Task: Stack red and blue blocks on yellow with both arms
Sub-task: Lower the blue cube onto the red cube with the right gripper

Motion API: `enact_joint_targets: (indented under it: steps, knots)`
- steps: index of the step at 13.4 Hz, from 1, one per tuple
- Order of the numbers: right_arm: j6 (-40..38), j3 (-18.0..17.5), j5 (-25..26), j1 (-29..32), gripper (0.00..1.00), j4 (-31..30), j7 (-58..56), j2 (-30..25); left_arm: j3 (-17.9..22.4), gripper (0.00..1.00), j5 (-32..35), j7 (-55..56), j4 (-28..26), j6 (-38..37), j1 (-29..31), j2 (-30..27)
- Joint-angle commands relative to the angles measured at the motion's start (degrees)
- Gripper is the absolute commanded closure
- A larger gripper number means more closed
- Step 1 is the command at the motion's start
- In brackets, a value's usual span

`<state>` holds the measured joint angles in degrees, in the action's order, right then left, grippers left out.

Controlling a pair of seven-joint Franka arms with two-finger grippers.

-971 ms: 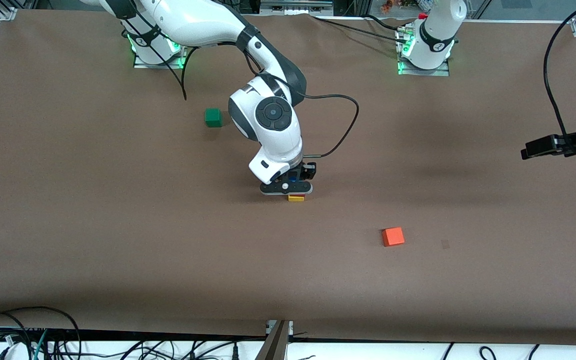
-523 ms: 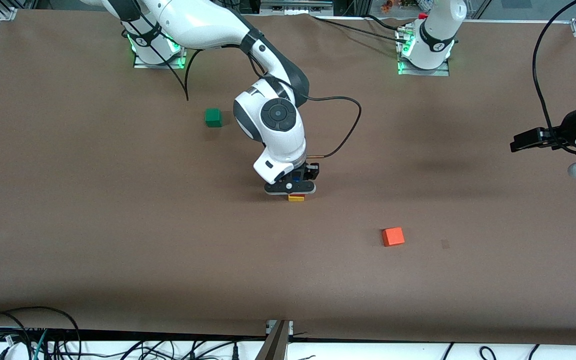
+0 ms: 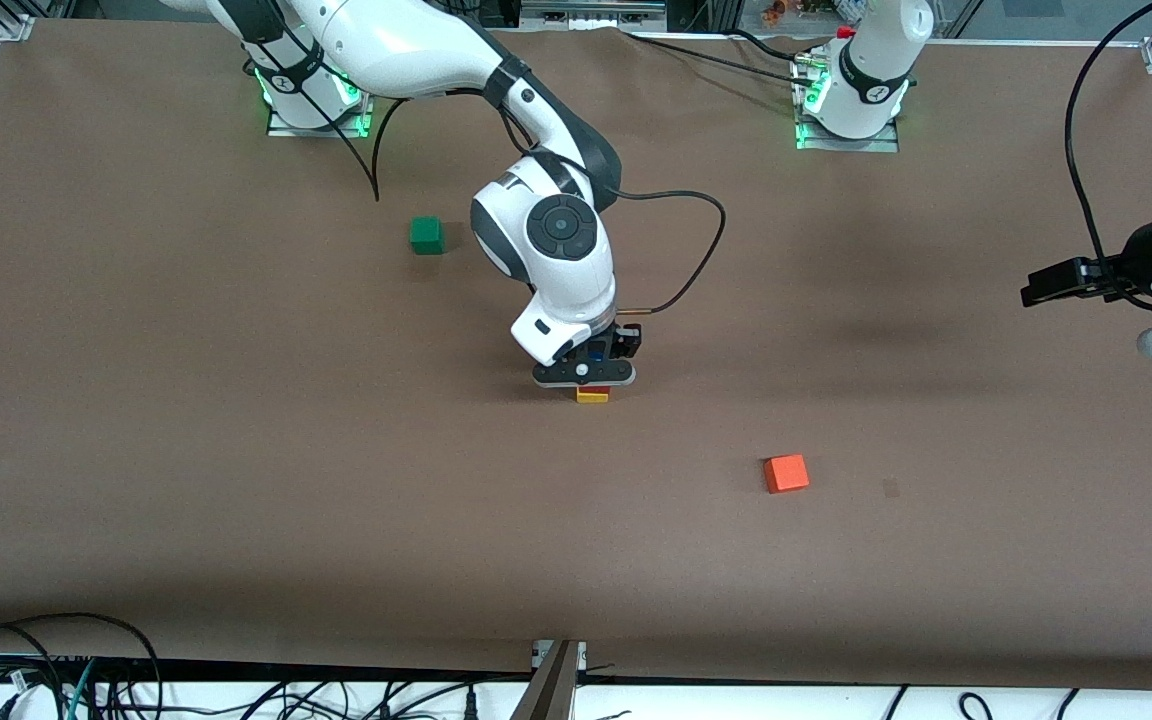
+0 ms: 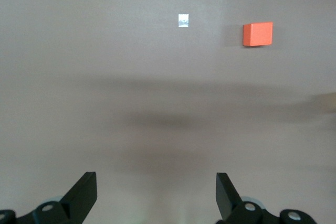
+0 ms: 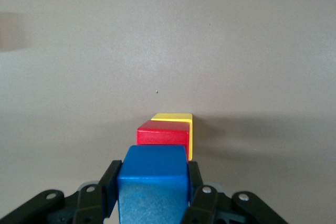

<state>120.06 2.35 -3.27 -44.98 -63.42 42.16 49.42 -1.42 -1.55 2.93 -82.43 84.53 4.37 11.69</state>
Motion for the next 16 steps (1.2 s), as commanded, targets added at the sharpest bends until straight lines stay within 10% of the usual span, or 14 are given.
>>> enact_joint_targets:
  steps: [1,5,7,16]
  knots:
    - [0.09,0.46,0.99,-0.46,0.45,2.16,1.26,1.47,0.01,0.0,-0.12,-1.08,-0.28,0.55,0.2,-0.27]
    - [0.26,0.72,0.99,-0.46,0.34,2.16,1.26,1.47,0.01,0.0,-0.3,-1.08,-0.28,0.64,0.2,-0.27]
    - [0.53,0.81,0.99,-0.46,0.01,2.16,1.26,1.47,-0.08,0.0,-0.56,-0.99,-0.28,0.55,0.11,-0.27]
    - [-12.55,0.81,0.29,6.19,0.0,5.15,0.29,-7.38,-0.08,0.0,-0.65,-1.08,-0.19,0.55,0.11,-0.27]
